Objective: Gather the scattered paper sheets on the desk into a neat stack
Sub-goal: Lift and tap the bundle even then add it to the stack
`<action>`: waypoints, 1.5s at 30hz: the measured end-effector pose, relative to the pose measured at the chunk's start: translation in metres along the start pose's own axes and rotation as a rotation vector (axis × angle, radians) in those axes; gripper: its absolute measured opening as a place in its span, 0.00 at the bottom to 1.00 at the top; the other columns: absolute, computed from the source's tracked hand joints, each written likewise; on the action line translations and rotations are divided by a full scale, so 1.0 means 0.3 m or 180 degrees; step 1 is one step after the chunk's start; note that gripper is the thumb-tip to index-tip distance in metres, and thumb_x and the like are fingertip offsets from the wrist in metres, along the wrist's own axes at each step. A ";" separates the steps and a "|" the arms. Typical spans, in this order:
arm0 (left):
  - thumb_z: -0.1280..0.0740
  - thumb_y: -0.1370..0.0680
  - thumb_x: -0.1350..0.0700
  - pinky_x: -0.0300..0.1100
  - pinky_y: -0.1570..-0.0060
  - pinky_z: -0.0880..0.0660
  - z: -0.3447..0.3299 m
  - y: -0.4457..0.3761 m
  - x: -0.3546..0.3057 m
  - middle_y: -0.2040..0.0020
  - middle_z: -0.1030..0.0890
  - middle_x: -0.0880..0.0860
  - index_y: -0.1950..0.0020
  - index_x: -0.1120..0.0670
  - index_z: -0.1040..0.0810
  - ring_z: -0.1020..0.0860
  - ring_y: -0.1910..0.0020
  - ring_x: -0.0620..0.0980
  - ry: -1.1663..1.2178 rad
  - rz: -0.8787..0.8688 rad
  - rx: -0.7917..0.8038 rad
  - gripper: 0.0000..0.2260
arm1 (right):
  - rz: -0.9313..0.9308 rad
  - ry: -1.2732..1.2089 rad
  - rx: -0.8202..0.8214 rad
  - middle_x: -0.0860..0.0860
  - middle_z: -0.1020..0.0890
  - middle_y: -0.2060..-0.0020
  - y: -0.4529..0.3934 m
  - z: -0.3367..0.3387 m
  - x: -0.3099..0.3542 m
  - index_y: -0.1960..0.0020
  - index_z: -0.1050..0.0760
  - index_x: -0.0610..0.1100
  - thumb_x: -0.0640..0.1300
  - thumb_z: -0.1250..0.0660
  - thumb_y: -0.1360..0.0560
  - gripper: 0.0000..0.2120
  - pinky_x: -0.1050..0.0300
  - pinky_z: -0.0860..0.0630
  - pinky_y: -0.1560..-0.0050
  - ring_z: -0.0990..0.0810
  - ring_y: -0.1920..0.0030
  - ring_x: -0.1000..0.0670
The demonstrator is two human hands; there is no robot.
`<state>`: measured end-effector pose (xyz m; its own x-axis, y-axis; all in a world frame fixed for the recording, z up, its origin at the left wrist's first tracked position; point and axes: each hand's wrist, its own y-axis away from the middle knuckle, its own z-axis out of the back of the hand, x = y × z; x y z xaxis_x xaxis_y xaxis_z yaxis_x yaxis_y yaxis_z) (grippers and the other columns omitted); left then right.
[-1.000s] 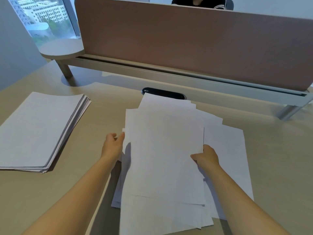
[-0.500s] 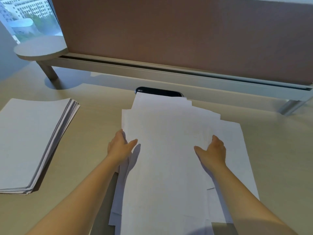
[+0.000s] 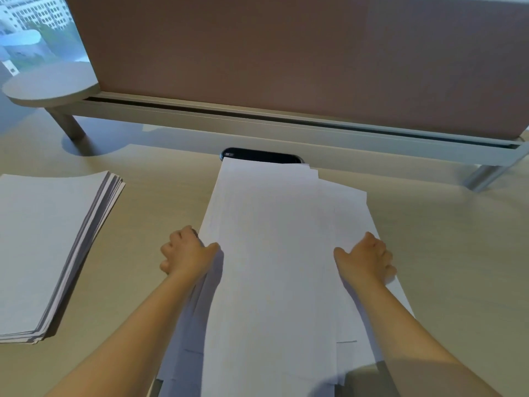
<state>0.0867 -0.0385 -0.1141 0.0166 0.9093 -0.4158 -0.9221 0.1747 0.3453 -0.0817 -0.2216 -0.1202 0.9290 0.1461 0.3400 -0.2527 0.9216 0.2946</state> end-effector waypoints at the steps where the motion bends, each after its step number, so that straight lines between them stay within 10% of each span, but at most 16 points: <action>1: 0.36 0.24 0.49 0.52 0.37 0.36 -0.002 0.008 -0.001 0.30 0.39 0.58 0.31 0.58 0.37 0.39 0.32 0.60 0.0001 0.0033 0.0098 0.25 | -0.0042 0.0058 0.0095 0.44 0.38 0.29 0.006 0.000 -0.006 0.26 0.48 0.43 0.53 0.38 0.26 0.34 0.44 0.38 0.34 0.40 0.30 0.41; 11: 0.33 0.25 0.50 0.53 0.36 0.31 -0.037 0.109 0.023 0.31 0.37 0.60 0.30 0.63 0.42 0.33 0.33 0.62 0.0690 0.0328 0.0851 0.31 | 0.0218 -0.1595 0.0893 0.43 0.32 0.32 0.119 -0.016 0.037 0.28 0.43 0.41 0.47 0.43 0.22 0.24 0.49 0.31 0.40 0.29 0.36 0.41; 17: 0.35 0.23 0.53 0.50 0.41 0.30 -0.016 0.091 0.082 0.32 0.32 0.61 0.30 0.64 0.39 0.30 0.34 0.61 0.0843 0.0235 0.0523 0.26 | 0.0150 -0.1277 0.0585 0.46 0.30 0.35 0.075 0.011 -0.028 0.31 0.37 0.42 0.45 0.38 0.27 0.26 0.53 0.32 0.41 0.29 0.38 0.42; 22: 0.35 0.24 0.55 0.48 0.43 0.30 -0.032 0.102 0.052 0.33 0.32 0.62 0.32 0.65 0.37 0.28 0.37 0.62 0.1227 0.0349 0.0509 0.25 | -0.0042 -0.1967 0.0984 0.48 0.29 0.61 0.066 -0.100 0.024 0.61 0.33 0.44 0.44 0.37 0.43 0.11 0.57 0.28 0.56 0.30 0.64 0.47; 27: 0.32 0.26 0.57 0.50 0.48 0.28 0.009 0.077 0.130 0.40 0.25 0.65 0.36 0.68 0.33 0.24 0.43 0.63 0.1497 0.0634 0.0504 0.23 | -0.0186 -0.1918 0.1626 0.43 0.23 0.50 0.112 -0.131 0.090 0.36 0.32 0.35 0.34 0.36 0.29 0.22 0.55 0.27 0.48 0.24 0.52 0.44; 32: 0.31 0.27 0.62 0.47 0.52 0.28 0.067 0.082 0.204 0.45 0.22 0.64 0.42 0.68 0.27 0.23 0.48 0.60 0.1432 0.0580 0.0660 0.16 | 0.0439 -0.2245 0.1623 0.45 0.22 0.61 0.168 -0.106 0.128 0.54 0.24 0.43 0.29 0.41 0.29 0.12 0.56 0.29 0.57 0.25 0.60 0.45; 38: 0.31 0.26 0.57 0.46 0.46 0.27 0.181 0.140 0.176 0.51 0.21 0.56 0.41 0.61 0.27 0.23 0.50 0.55 0.2473 0.0299 0.0913 0.16 | 0.1187 -0.3080 0.1707 0.45 0.18 0.52 0.235 0.104 0.189 0.56 0.23 0.48 0.27 0.42 0.28 0.18 0.53 0.25 0.42 0.21 0.48 0.46; 45: 0.38 0.23 0.66 0.40 0.55 0.27 0.380 0.279 -0.021 0.45 0.24 0.56 0.37 0.63 0.28 0.24 0.59 0.48 0.3577 -0.0637 0.0289 0.14 | 0.1368 -0.3266 0.1031 0.47 0.22 0.58 0.311 0.338 0.276 0.50 0.24 0.39 0.30 0.37 0.27 0.08 0.66 0.24 0.67 0.23 0.61 0.48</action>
<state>0.0534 0.0134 0.0133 -0.2371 0.0185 -0.9713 -0.9097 0.3466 0.2287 -0.0558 -0.1600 0.0259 0.1312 -0.0723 0.9887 -0.6896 0.7098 0.1434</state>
